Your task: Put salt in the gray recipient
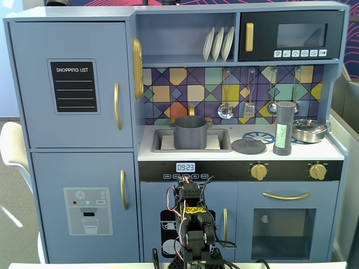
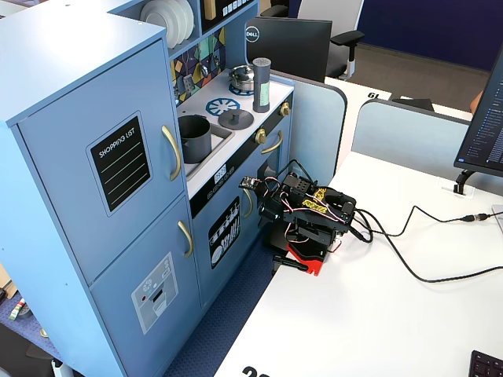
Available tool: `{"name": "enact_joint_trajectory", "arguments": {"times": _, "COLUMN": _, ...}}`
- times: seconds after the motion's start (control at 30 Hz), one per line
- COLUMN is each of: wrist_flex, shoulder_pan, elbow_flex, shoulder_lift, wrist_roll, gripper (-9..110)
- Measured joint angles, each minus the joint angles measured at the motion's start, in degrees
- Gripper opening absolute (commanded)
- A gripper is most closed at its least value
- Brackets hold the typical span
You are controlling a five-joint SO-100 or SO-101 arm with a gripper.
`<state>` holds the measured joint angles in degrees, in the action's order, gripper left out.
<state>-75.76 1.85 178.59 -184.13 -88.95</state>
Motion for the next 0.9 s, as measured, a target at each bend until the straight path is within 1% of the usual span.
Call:
{"name": "enact_joint_trajectory", "arguments": {"times": 0.07, "wrist_flex": 0.00, "shoulder_pan": 0.00, "elbow_flex": 0.00, "shoulder_lift": 0.00, "wrist_roll": 0.26, "gripper": 8}}
{"name": "enact_joint_trajectory", "arguments": {"times": 0.17, "wrist_flex": 0.00, "shoulder_pan": 0.00, "elbow_flex": 0.00, "shoulder_lift": 0.00, "wrist_roll": 0.26, "gripper": 6}}
{"name": "enact_joint_trajectory", "arguments": {"times": 0.33, "wrist_flex": 0.00, "shoulder_pan": 0.00, "elbow_flex": 0.00, "shoulder_lift": 0.00, "wrist_roll": 0.26, "gripper": 7}}
{"name": "enact_joint_trajectory", "arguments": {"times": 0.4, "wrist_flex": 0.00, "shoulder_pan": 0.09, "elbow_flex": 0.00, "shoulder_lift": 0.00, "wrist_roll": 0.26, "gripper": 4}}
{"name": "enact_joint_trajectory", "arguments": {"times": 0.43, "wrist_flex": 0.00, "shoulder_pan": 0.26, "elbow_flex": 0.00, "shoulder_lift": 0.00, "wrist_roll": 0.26, "gripper": 0}}
{"name": "enact_joint_trajectory", "arguments": {"times": 0.57, "wrist_flex": 0.00, "shoulder_pan": 0.79, "elbow_flex": 0.00, "shoulder_lift": 0.00, "wrist_roll": 0.26, "gripper": 0}}
{"name": "enact_joint_trajectory", "arguments": {"times": 0.63, "wrist_flex": 0.35, "shoulder_pan": 1.41, "elbow_flex": 0.00, "shoulder_lift": 0.00, "wrist_roll": -1.32, "gripper": 0}}
{"name": "enact_joint_trajectory", "arguments": {"times": 0.73, "wrist_flex": 3.34, "shoulder_pan": 4.22, "elbow_flex": -0.70, "shoulder_lift": 0.00, "wrist_roll": -4.66, "gripper": 0}}
{"name": "enact_joint_trajectory", "arguments": {"times": 0.9, "wrist_flex": 9.93, "shoulder_pan": 11.51, "elbow_flex": -10.90, "shoulder_lift": 3.78, "wrist_roll": -3.43, "gripper": 0}}
